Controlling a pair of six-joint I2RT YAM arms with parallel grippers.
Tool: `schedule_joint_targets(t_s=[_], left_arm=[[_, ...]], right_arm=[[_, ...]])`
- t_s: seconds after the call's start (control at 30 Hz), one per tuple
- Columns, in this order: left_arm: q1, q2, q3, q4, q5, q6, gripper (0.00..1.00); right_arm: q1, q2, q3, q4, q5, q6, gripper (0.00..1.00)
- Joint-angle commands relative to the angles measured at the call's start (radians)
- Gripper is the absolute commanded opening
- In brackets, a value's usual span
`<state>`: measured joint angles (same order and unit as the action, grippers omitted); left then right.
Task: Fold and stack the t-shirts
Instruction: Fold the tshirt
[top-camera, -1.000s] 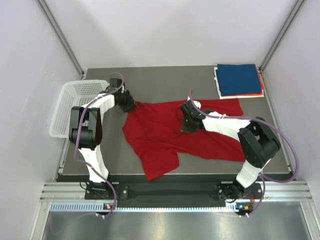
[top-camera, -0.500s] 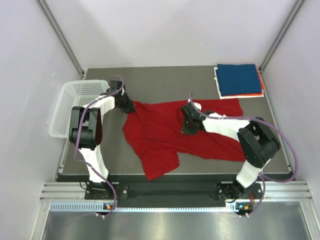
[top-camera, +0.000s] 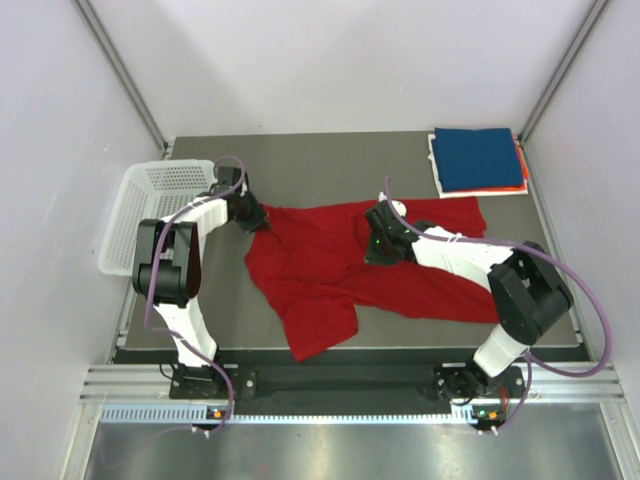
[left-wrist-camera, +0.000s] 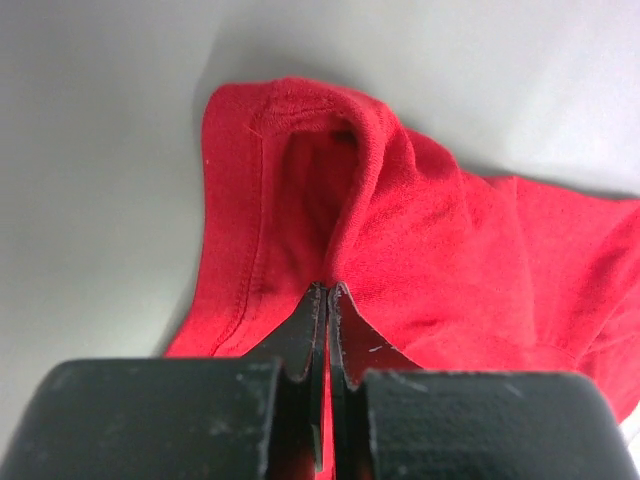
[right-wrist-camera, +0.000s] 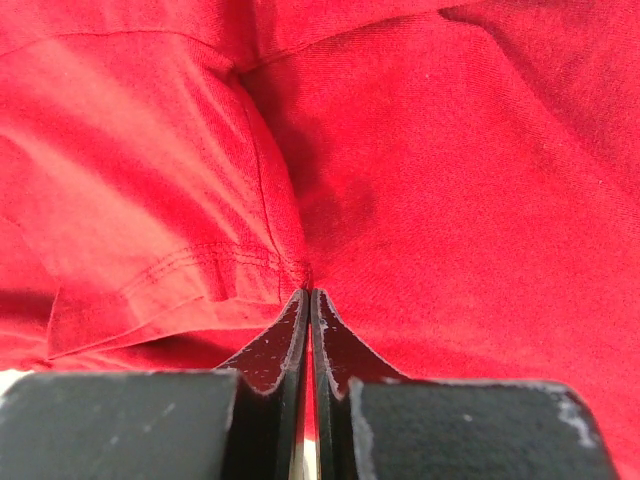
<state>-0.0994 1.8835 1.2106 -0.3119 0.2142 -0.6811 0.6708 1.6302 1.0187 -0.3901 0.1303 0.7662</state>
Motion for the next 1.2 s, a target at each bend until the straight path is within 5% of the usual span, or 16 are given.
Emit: schedule_joint_targets(t_s=[0.0,0.27,0.37,0.5,0.83,1.17], left_arm=[[0.001,-0.040,-0.025,-0.018,-0.025,-0.014,0.00],[0.001,0.005,-0.010,-0.085,-0.121,0.015,0.01],[0.001,0.003,0.032,-0.130,-0.134,0.029,0.28],[0.001,-0.023,0.107,-0.170,-0.148,0.055,0.39],[-0.042,0.021,0.158,-0.056,0.002,0.080,0.41],[-0.039,0.215,0.262,-0.176,-0.170,0.115,0.42]], right_arm=[[-0.017,-0.023,-0.020,-0.009,0.017,-0.016,0.00],[-0.017,-0.013,-0.058,0.008,0.015,-0.014,0.01],[-0.028,-0.020,-0.039,-0.010,0.019,-0.021,0.17],[-0.097,-0.044,-0.008,-0.039,0.008,-0.036,0.29],[-0.413,-0.018,-0.005,-0.023,-0.052,-0.061,0.29],[-0.698,-0.004,-0.103,-0.015,0.055,0.016,0.24]])
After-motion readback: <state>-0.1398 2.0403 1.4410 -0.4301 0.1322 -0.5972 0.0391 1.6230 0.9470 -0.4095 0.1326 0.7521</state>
